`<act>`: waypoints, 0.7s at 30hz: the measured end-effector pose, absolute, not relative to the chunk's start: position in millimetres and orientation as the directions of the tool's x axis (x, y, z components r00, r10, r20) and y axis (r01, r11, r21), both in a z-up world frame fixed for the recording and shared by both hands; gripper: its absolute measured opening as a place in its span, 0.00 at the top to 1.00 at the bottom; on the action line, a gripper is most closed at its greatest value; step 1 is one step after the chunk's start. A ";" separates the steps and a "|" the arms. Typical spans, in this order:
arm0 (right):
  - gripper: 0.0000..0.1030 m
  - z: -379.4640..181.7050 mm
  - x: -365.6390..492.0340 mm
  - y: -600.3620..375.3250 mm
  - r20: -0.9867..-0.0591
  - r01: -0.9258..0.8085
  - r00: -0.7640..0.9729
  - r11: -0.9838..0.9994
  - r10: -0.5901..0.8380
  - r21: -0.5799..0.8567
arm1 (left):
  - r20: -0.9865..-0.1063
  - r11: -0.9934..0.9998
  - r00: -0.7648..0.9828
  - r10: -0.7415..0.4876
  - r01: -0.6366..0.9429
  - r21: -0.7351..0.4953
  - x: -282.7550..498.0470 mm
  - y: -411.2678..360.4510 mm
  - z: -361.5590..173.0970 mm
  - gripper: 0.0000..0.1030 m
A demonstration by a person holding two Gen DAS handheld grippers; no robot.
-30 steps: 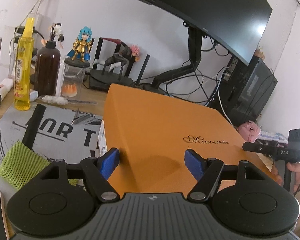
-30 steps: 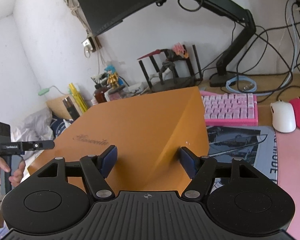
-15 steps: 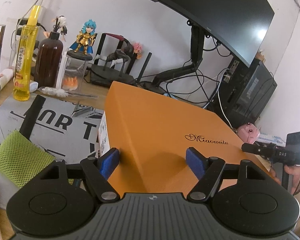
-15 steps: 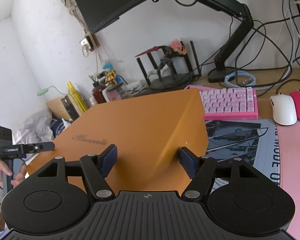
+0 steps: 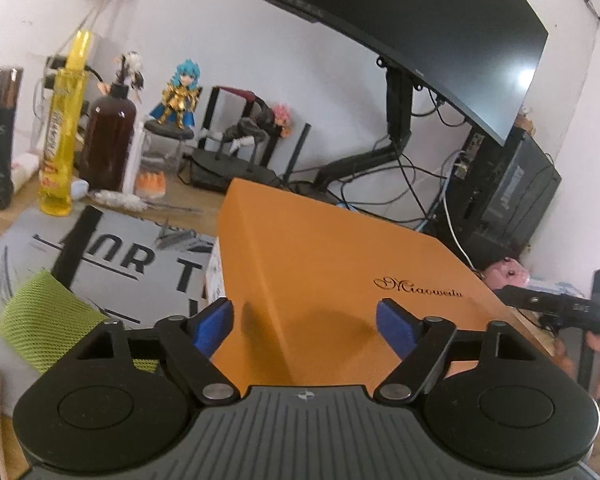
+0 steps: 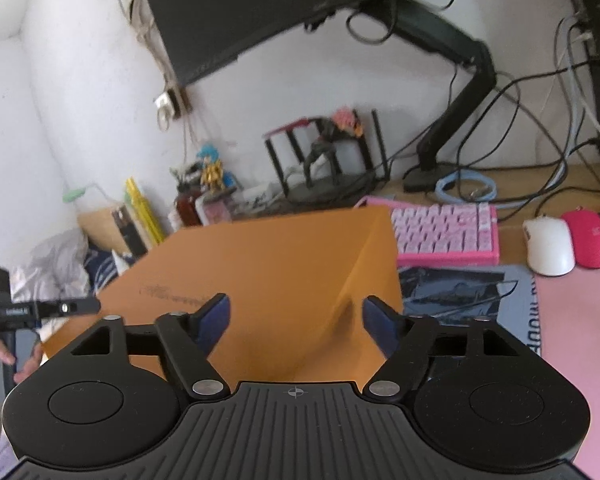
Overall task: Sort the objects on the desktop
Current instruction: 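Open both tools and raise them off the orange box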
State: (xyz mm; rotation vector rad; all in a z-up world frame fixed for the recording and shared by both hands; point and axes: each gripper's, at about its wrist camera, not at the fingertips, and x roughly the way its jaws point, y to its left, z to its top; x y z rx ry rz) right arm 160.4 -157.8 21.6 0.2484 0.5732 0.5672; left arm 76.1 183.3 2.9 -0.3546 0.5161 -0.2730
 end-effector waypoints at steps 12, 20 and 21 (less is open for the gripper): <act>0.10 67.4 95.0 -195.2 -0.257 -0.442 0.798 0.819 0.546 0.367 | -0.176 0.911 0.947 -0.269 0.191 -0.365 14.5 168.9 66.5 0.00; 0.00 93.4 43.0 -229.7 -0.110 -0.428 0.868 0.841 0.485 0.330 | -0.038 0.921 0.977 -0.208 0.182 -0.344 -18.0 122.4 80.6 0.00; 0.00 92.5 37.6 -232.3 -0.103 -0.423 0.874 0.846 0.476 0.325 | -0.039 0.923 0.980 -0.197 0.172 -0.344 -19.4 115.9 78.5 0.00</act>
